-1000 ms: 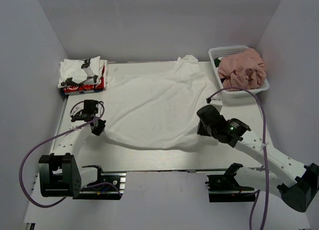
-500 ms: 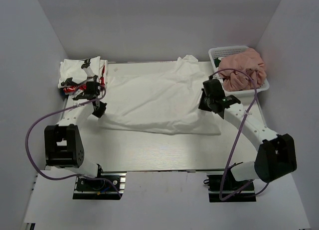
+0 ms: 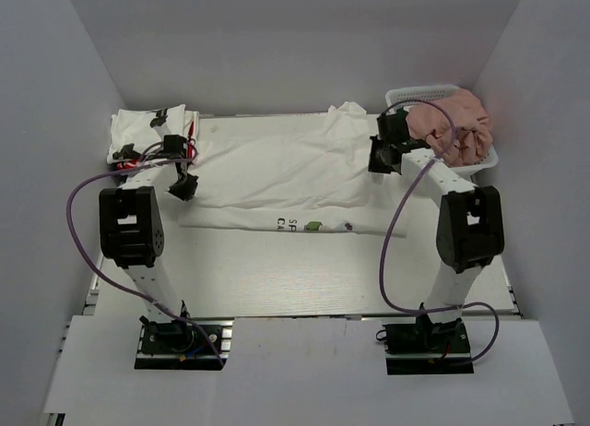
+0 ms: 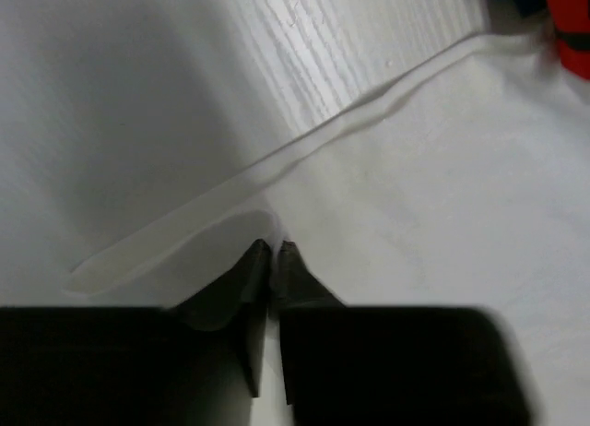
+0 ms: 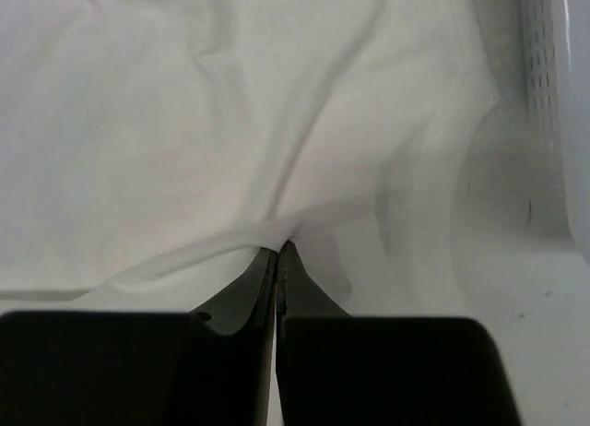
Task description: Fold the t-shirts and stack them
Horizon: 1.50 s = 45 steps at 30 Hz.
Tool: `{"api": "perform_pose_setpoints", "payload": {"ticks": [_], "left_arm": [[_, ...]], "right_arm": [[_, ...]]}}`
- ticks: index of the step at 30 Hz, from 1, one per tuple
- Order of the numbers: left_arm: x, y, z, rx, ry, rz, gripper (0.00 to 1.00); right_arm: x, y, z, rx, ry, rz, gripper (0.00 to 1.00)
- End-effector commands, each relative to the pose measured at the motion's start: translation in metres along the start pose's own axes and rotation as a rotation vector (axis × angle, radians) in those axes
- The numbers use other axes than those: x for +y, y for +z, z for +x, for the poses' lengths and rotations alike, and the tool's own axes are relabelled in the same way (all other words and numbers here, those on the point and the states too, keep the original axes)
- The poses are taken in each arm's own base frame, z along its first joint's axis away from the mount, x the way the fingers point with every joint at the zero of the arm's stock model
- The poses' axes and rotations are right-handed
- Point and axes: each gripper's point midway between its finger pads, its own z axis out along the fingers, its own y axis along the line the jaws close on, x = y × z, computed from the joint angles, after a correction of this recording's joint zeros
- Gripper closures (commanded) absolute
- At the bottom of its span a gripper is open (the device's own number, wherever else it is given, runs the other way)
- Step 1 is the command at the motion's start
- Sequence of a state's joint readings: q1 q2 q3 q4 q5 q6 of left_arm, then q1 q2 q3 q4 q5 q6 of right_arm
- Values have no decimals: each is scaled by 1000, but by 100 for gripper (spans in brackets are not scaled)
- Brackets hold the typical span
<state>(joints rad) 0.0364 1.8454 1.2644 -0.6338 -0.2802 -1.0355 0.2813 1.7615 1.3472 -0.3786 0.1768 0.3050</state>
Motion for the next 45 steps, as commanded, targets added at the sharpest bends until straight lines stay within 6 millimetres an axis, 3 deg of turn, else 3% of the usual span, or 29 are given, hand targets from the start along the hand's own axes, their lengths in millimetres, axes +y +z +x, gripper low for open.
{"api": "perform_pose_setpoints", "payload": {"ticks": [1, 2, 3, 4, 5, 6, 7, 8, 9, 10, 11, 13, 14, 16, 17, 21, 26, 30, 33, 34, 35, 36, 37, 38, 39, 40, 41, 43, 45], "left_arm": [[-24, -6, -24, -53, -27, 63, 73], [-28, -9, -25, -48, -18, 78, 59], [-33, -12, -28, -48, -5, 94, 48], [-31, -12, -26, -44, 7, 86, 35], [-34, -22, -30, -51, 22, 113, 30], [-34, -28, -32, -55, 20, 118, 26], [-28, -30, -24, -48, 56, 114, 1], [-28, -35, -22, -51, 77, 125, 0], [-29, -49, -27, -69, 68, 151, 0], [-22, -50, -23, -65, 70, 146, 0], [-19, -55, -19, -53, 92, 160, 0], [-15, -69, -14, -43, 126, 217, 0], [-13, -73, -11, -35, 138, 230, 0], [-6, -83, -3, -23, 163, 273, 0], [-1, -85, -1, -25, 173, 274, 0], [26, -89, 15, -10, 186, 268, 0], [41, -91, 18, -23, 196, 251, 0], [46, -89, 15, -33, 198, 230, 0], [44, -87, 14, -25, 201, 219, 0], [41, -89, 11, -31, 199, 227, 0], [41, -87, 13, -26, 201, 220, 0], [44, -86, 12, -30, 202, 206, 0], [43, -87, 7, -48, 199, 202, 0], [42, -86, 4, -60, 197, 192, 0], [46, -85, 4, -62, 199, 174, 0], [42, -90, 0, -69, 196, 183, 0], [43, -87, -1, -72, 198, 170, 0], [35, -93, -7, -88, 191, 191, 0], [30, -96, -11, -100, 185, 206, 0]], "right_arm": [[7, 9, -60, -122, -90, -35, 100], [9, 11, -66, -135, -100, -34, 96], [5, 28, -50, -63, -139, -22, 75], [13, 23, -66, -86, -145, -42, 63], [17, 21, -68, -73, -161, -50, 53], [24, 17, -66, -62, -174, -90, 18], [35, 8, -65, -62, -180, -139, 10], [38, 12, -41, -13, -185, -166, 10], [42, 4, -41, -27, -183, -185, 10], [51, -8, -41, -45, -164, -234, 10], [48, -2, -7, 26, -161, -238, 10], [59, -18, -2, 14, -114, -288, 10], [53, -11, 31, 84, -106, -282, 10], [58, -19, 35, 67, -80, -310, 10], [54, -15, 62, 121, -80, -299, 10], [54, -6, 77, 146, -78, -294, 10], [55, 15, 90, 205, -55, -278, 10], [77, 25, 69, 154, -62, -355, 10], [96, 46, 48, 121, -51, -413, 10], [111, 42, 10, 42, -48, -445, 10], [113, 59, 14, 62, -37, -445, 10], [120, 60, 4, 47, -9, -459, 10], [142, 51, -34, -35, -11, -495, 10], [138, 71, -29, -7, 16, -478, 10], [143, 73, -34, -1, 61, -481, 10], [152, 74, -57, -29, 82, -500, 10], [149, 78, -62, -34, 86, -478, 10], [149, 74, -92, -93, 86, -439, 10], [129, 74, -84, -50, 74, -333, 10]]}}
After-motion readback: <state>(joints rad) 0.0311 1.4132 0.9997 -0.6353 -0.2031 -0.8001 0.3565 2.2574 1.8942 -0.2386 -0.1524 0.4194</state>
